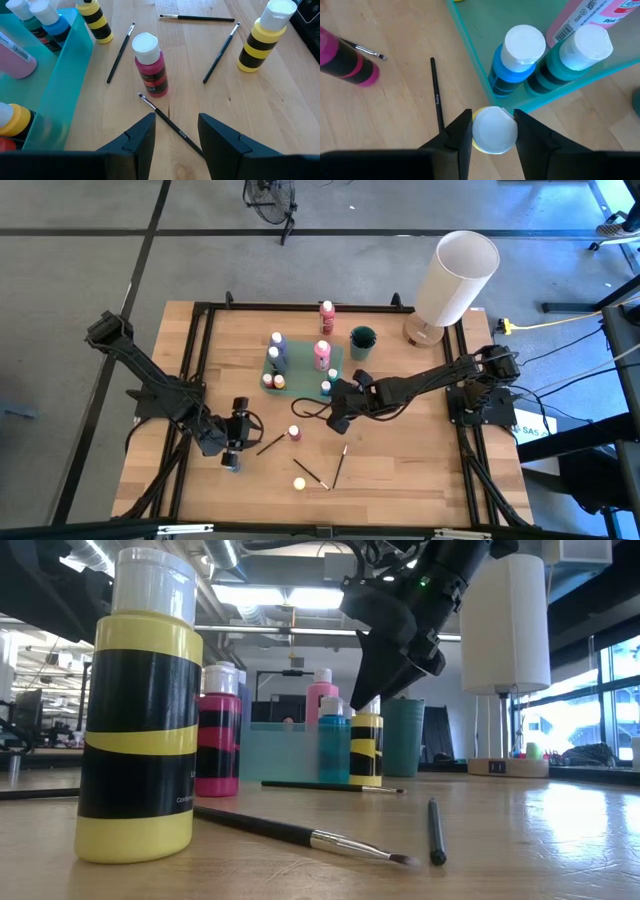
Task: Pick & Place Paint Supplies
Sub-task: Put the top small yellow paint bottle into the green bin
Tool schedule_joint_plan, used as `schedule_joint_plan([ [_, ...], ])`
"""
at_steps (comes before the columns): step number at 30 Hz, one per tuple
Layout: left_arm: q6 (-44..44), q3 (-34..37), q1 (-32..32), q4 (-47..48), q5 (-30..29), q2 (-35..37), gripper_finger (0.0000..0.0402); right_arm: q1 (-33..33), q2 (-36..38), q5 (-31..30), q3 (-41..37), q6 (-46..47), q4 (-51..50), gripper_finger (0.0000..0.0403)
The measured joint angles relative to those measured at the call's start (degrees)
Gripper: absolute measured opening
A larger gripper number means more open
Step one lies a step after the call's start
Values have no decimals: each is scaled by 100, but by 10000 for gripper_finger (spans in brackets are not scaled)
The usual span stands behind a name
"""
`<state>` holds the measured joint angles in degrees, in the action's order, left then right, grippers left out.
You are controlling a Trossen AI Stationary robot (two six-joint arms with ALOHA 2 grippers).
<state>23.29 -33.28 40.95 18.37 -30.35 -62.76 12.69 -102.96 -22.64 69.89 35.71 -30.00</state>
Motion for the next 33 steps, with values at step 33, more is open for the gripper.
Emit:
schedule_joint_plan([
  [33, 2, 0, -2, 31, 151, -2, 143, 559, -17, -267, 1278, -261, -864, 122],
])
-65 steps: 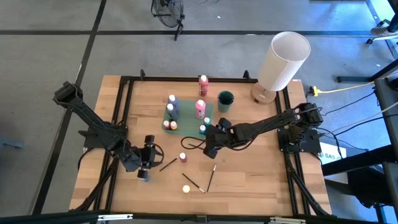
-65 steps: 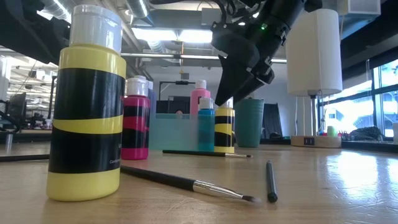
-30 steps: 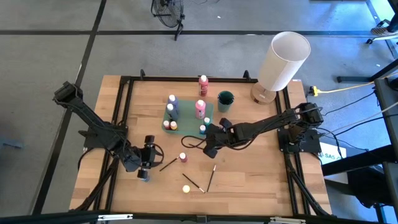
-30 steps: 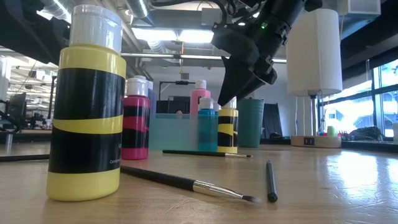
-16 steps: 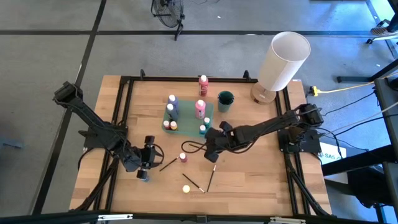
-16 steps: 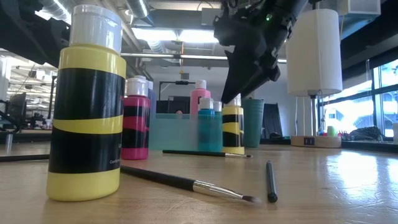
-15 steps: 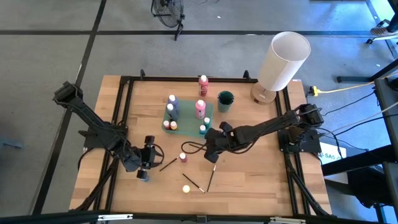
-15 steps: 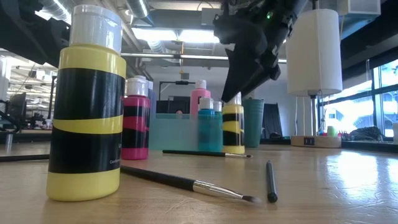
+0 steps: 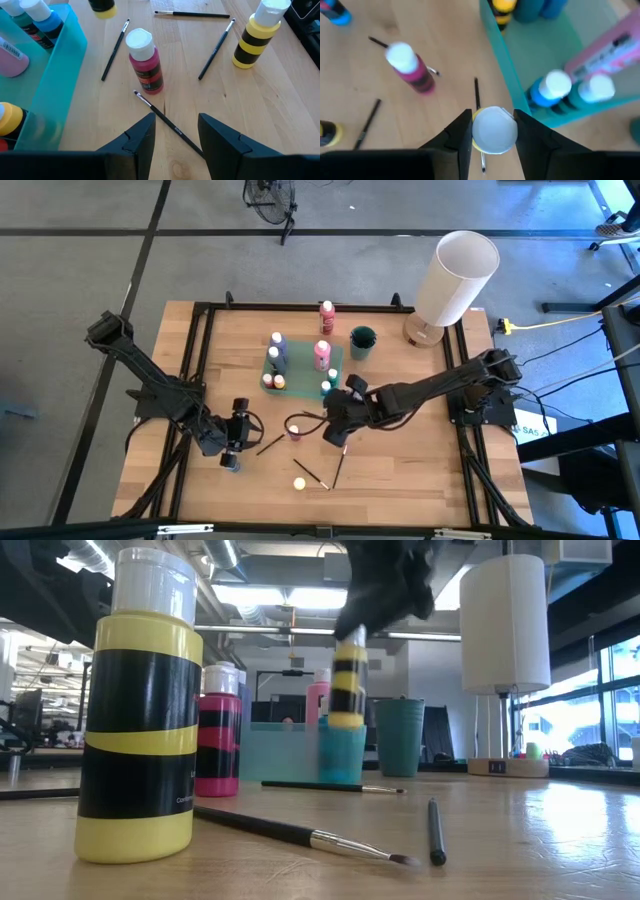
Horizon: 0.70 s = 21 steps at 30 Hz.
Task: Pick & Place Paint Supplies
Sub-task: Put the top small yellow paint bottle into the green bin
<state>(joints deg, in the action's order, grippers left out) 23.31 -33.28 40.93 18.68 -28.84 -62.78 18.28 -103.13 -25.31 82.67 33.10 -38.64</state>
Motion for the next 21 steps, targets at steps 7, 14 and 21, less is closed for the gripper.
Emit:
schedule_joint_plan([
  [7, 0, 0, 0, 0, 0, 0, 143, -4, 2, -19, 591, -677, 20, 122],
  [14, 0, 0, 2, 0, -2, 0, 143, -295, 2, -19, 988, -918, 41, 122],
  [21, 0, 0, 0, 0, -7, 0, 143, -664, -6, -14, 995, -1018, 217, 122],
])
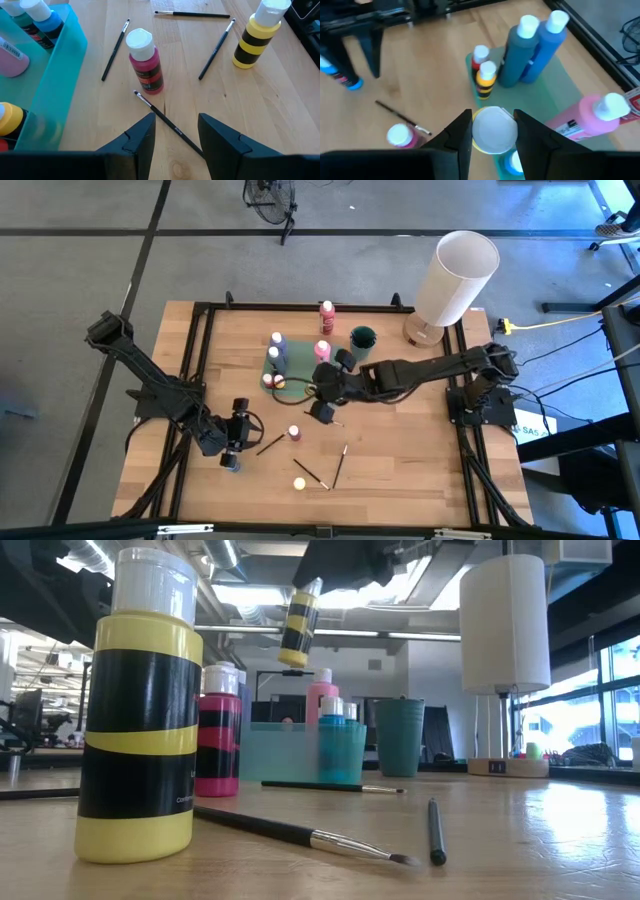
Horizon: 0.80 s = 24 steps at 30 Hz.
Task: Pick & Place Paint Supplies
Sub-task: Put the top small yellow paint bottle into the green bin
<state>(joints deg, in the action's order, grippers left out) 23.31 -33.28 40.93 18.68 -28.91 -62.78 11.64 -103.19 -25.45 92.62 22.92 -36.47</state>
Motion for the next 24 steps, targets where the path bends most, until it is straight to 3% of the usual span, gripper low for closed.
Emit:
schedule_joint_plan([
  [6, -35, 0, 0, 0, -3, 0, 143, -203, -295, 114, 4, 2, 419, 122],
  [24, -48, 0, -6, 42, -15, 0, 143, -691, -853, 168, 2, 263, 132, 122],
])
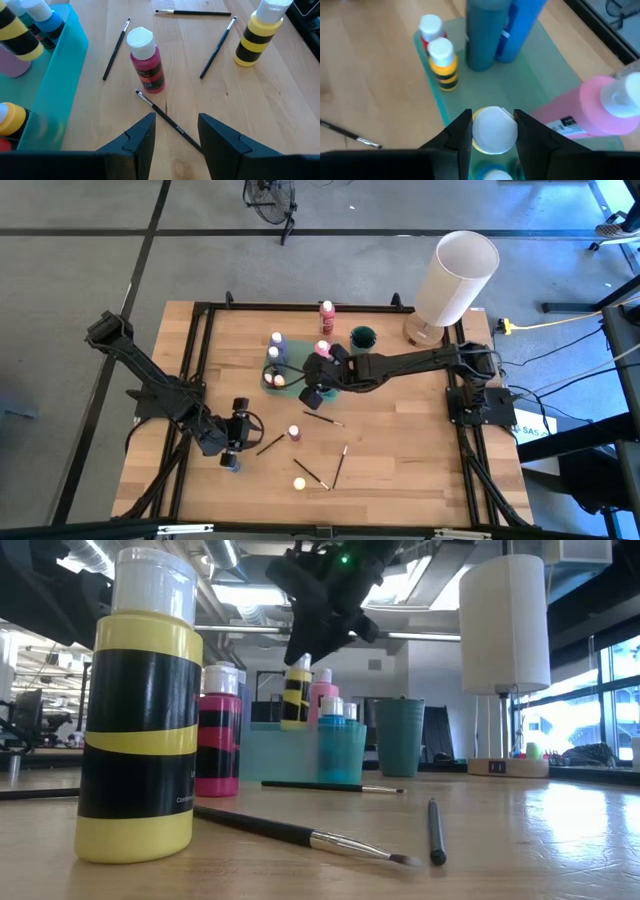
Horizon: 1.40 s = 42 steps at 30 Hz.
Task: Pick & Place Paint Supplies
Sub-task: Put the top small yellow paint bottle into the green bin
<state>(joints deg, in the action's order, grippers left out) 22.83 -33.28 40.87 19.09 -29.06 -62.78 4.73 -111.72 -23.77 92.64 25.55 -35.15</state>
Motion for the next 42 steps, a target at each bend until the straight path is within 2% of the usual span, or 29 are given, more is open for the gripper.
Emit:
schedule_joint_plan([
  [14, 42, 0, 1, 2, -11, 0, 143, -53, -277, -38, -4, 362, -225, 122],
  [37, 48, 0, 0, 22, -37, 0, 143, -211, -678, 387, -1, 414, -46, 122],
  [42, 48, 0, 2, 23, -39, 0, 143, -216, -678, 487, 0, 403, -53, 147],
])
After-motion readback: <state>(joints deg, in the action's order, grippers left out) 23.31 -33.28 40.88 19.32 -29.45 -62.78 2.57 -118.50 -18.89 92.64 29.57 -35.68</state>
